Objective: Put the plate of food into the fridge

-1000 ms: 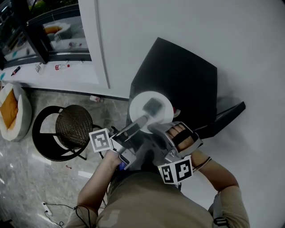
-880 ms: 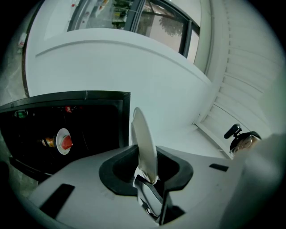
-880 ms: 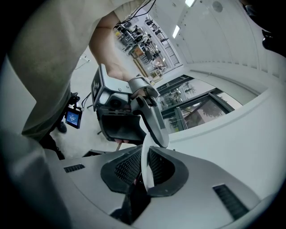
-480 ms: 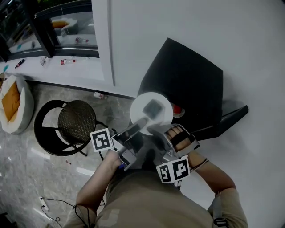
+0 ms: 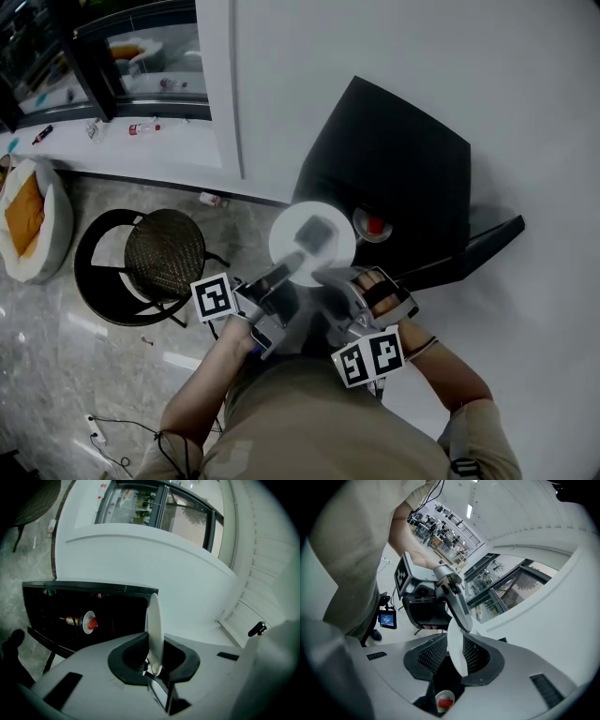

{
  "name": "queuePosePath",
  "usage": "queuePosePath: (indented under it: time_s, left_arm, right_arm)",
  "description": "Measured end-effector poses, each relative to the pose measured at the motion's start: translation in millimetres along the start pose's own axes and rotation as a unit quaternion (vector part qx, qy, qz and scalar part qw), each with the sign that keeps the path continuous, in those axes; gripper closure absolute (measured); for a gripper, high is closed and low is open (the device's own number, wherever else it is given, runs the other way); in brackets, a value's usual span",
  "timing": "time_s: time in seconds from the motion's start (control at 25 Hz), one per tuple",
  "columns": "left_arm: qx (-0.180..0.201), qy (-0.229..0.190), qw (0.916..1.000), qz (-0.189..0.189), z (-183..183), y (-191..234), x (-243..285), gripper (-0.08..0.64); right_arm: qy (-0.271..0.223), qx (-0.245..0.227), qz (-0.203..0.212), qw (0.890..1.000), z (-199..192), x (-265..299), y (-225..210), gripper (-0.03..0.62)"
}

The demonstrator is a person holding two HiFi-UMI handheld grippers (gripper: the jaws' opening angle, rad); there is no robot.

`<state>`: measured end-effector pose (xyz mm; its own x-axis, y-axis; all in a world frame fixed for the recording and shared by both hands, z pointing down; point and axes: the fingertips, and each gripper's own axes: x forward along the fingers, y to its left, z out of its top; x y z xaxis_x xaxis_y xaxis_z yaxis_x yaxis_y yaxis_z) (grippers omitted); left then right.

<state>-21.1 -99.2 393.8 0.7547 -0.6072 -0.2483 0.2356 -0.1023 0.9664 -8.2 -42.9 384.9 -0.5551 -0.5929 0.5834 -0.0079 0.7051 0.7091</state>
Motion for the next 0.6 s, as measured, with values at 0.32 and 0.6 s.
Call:
queuePosePath:
  time_s: [0.32, 0.6]
  left_arm:
    - [-0.008, 0.012, 0.9999, 0.005, -8, 14, -24, 0.538]
    - [-0.01, 0.035, 0.9992, 0.014, -22, 10, -36, 0.538]
  right_arm:
    - [-0.02, 0.118, -0.012, 0.993, 2, -21, 15, 0.5]
    - [-0.015, 0.277, -0.051, 0.959, -8, -42, 4, 0.5]
